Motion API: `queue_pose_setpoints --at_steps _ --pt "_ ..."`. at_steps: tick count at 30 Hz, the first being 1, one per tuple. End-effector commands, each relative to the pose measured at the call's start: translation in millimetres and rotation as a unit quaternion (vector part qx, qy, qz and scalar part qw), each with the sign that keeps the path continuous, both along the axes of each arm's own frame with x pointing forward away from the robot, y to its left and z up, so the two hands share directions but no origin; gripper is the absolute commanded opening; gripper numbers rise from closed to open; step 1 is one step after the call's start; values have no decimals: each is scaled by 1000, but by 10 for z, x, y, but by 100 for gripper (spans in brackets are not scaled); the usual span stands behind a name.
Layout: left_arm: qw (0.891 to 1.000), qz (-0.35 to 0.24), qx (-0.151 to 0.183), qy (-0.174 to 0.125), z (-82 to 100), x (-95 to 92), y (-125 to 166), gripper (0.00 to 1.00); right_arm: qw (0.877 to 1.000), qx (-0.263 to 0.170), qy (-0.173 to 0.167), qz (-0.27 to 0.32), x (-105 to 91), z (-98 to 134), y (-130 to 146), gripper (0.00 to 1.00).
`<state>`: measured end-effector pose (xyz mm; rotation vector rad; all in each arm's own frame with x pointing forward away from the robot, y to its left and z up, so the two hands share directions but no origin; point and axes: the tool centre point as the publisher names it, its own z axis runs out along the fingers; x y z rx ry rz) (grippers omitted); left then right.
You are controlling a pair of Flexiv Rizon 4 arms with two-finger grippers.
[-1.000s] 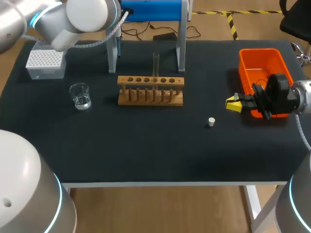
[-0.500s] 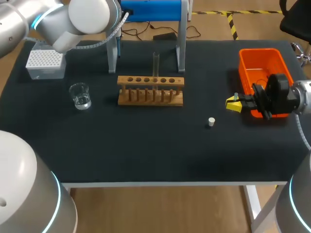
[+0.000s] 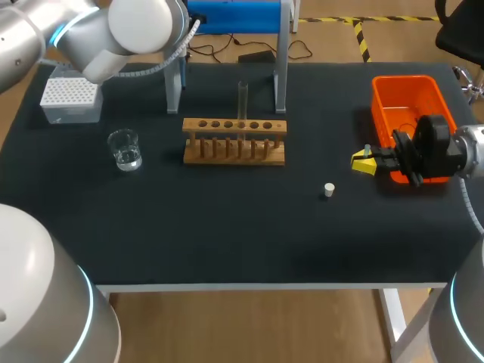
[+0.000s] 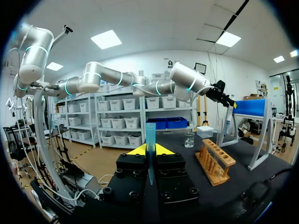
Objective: Invert the test tube, pick up the pipette, mount the tip to pipette, aspirate from beaker and dispense into the tube, eject the tip, return the pipette, and cap with the stopper.
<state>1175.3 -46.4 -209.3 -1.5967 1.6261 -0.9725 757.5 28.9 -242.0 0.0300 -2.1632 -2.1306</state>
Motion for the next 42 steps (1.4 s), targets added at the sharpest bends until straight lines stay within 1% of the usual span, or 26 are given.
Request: queue_pose_setpoints --at_steps 1,2,4,5,6,7,8,9,10,19,23,27,33,38,42 --pt "1000 3 0 0 -15 34 -19 55 1000 1 0 1 2 -6 -9 0" --pt "1000 3 -1 1 -19 36 -22 52 1000 1 0 1 2 -6 -9 0" --pt "1000 3 -2 1 -27 39 -26 42 1000 1 0 1 2 -6 -9 0" --pt "1000 3 -2 2 -30 40 -28 35 1000 1 0 1 2 -6 -9 0" --pt "1000 3 -2 3 -32 40 -28 22 1000 1 0 1 2 -6 -9 0" --pt "1000 3 -2 3 -33 41 -28 13 1000 1 0 1 2 -6 -9 0" --pt "1000 3 -2 4 -34 41 -28 7 1000 1 0 1 2 -6 -9 0" --pt "1000 3 -2 4 -34 41 -28 6 1000 1 0 1 2 -6 -9 0" --pt "1000 3 -2 4 -35 41 -28 1 1000 1 0 1 2 -6 -9 0" --pt "1000 3 0 7 -34 47 -60 0 1000 1 0 1 2 -6 -9 0" --pt "1000 3 2 3 24 40 -76 0 1000 1 0 1 2 -6 -9 0" --pt "1000 5 7 -5 126 33 -73 0 1000 1 0 1 2 -6 -9 0" --pt "999 12 19 -23 345 -6 -35 0 1000 1 0 1 2 -6 -9 0" --pt "999 14 26 -31 483 -46 -30 0 1000 1 0 1 2 -6 -9 0" --pt "999 -4 24 -46 593 -121 -28 0 1000 1 0 1 2 -6 -9 0"
